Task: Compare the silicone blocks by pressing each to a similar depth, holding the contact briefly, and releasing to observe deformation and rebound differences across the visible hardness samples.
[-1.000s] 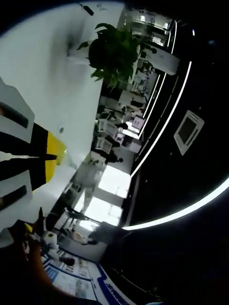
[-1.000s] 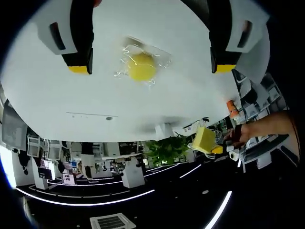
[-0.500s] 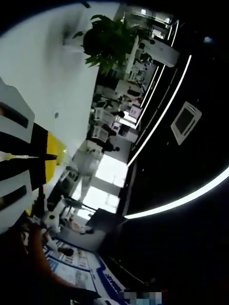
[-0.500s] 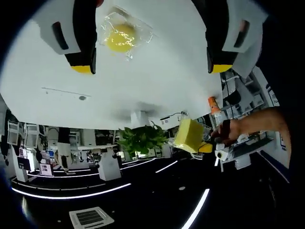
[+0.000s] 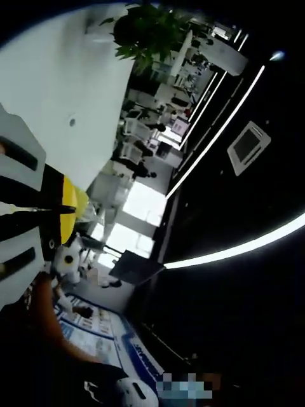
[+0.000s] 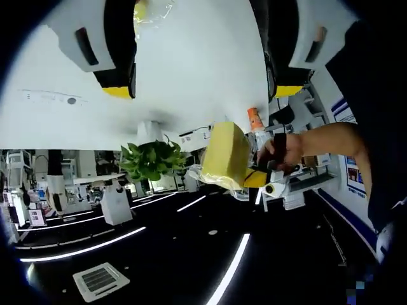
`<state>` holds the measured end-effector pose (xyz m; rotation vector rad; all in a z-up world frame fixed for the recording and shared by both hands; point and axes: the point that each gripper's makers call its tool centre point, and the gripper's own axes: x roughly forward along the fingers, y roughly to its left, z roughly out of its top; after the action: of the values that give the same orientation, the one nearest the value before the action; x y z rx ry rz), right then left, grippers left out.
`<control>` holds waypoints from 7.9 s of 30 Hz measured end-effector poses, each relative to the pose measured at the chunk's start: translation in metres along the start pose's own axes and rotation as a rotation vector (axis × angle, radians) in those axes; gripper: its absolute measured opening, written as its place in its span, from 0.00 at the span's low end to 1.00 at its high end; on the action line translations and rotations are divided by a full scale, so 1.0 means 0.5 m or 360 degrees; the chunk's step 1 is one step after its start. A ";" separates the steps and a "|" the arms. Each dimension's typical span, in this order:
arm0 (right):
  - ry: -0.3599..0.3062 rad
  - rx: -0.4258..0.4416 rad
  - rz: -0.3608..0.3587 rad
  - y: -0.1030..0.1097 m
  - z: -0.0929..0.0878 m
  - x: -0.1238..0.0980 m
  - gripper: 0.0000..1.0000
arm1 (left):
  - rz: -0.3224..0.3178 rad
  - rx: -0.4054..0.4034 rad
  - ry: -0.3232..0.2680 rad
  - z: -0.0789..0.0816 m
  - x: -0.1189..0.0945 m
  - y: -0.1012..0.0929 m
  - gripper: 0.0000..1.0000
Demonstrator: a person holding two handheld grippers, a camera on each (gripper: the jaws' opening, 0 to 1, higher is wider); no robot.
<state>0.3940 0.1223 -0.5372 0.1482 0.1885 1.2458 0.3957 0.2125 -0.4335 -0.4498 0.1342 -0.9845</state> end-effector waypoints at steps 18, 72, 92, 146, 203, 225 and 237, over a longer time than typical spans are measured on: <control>-0.0172 -0.0012 0.0241 0.075 0.061 0.077 0.60 | -0.0198 -0.0021 0.0028 -0.011 0.019 -0.085 0.00; 0.0130 0.0205 0.0280 0.112 0.047 0.061 0.00 | -0.0068 0.0255 0.0162 -0.060 0.027 -0.058 0.00; 0.0175 0.0174 0.0253 0.106 0.032 0.065 0.00 | -0.0048 0.0312 0.0208 -0.073 0.023 -0.047 0.00; 0.0112 0.0090 0.0204 0.102 0.054 0.086 0.08 | 0.0031 0.0197 0.0120 -0.043 0.009 -0.046 0.00; 0.0208 0.0005 -0.0869 -0.157 -0.144 -0.255 0.96 | 0.0297 -0.0173 -0.0029 -0.094 -0.036 0.115 0.00; 0.0208 0.0093 -0.0971 -0.158 -0.200 -0.302 0.96 | 0.0389 -0.0431 0.0107 -0.244 -0.034 0.201 0.00; 0.0252 0.0068 -0.1023 -0.166 -0.234 -0.314 0.96 | 0.0474 -0.0534 0.0154 -0.312 -0.046 0.269 0.00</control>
<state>0.3965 -0.0520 -0.6594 0.0190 0.3679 0.6121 0.4389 0.2469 -0.6332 -0.6676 0.4458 -0.6907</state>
